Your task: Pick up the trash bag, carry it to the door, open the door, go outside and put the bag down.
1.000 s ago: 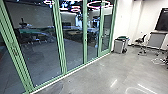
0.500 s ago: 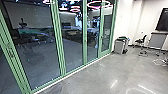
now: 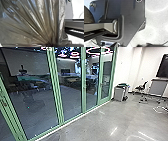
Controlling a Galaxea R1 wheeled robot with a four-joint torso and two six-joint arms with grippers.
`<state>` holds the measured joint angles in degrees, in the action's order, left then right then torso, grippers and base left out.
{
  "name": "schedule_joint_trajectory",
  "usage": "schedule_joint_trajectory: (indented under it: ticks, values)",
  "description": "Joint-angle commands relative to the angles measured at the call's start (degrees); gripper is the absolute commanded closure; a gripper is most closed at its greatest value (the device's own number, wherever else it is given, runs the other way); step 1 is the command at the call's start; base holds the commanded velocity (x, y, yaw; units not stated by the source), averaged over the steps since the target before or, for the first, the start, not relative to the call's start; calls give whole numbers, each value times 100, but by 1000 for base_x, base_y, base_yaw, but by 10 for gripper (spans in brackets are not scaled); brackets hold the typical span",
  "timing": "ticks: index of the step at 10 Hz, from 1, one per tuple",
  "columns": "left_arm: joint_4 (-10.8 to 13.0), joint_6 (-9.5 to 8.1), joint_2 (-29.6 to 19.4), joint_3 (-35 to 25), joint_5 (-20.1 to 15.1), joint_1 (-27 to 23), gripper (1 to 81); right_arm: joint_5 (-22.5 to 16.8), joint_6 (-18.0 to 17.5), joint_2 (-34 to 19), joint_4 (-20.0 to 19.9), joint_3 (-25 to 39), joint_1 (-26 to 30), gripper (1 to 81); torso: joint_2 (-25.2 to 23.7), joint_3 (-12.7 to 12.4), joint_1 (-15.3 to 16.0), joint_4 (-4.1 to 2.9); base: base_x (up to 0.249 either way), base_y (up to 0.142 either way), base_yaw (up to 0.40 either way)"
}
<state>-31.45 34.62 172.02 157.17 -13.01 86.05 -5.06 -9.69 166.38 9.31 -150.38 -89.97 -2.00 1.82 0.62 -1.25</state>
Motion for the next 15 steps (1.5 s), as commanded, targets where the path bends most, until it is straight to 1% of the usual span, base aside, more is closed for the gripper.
schedule_joint_trajectory:
  ticks: [1, 7, 14, 15]
  values:
    - [16, 36, -9, -11, -466, -286, 811, -347, 11, -67, 27, 1, 255, 10, 0, 0, 0, 0, 137, -74, 0]
    - [-1, 36, -18, -11, -466, -286, 811, -338, 11, -67, 44, 1, 255, 10, 0, 0, -2, 0, 137, -69, 0]
    - [-1, 36, -19, -11, -466, -286, 811, -338, 11, -67, 44, 1, 255, 10, 0, 0, 0, 0, 134, 0, 0]
    - [7, 36, -27, -11, -466, -286, 811, -338, 11, -58, 44, 1, 246, 10, 0, 0, -2, 0, 135, -62, 0]
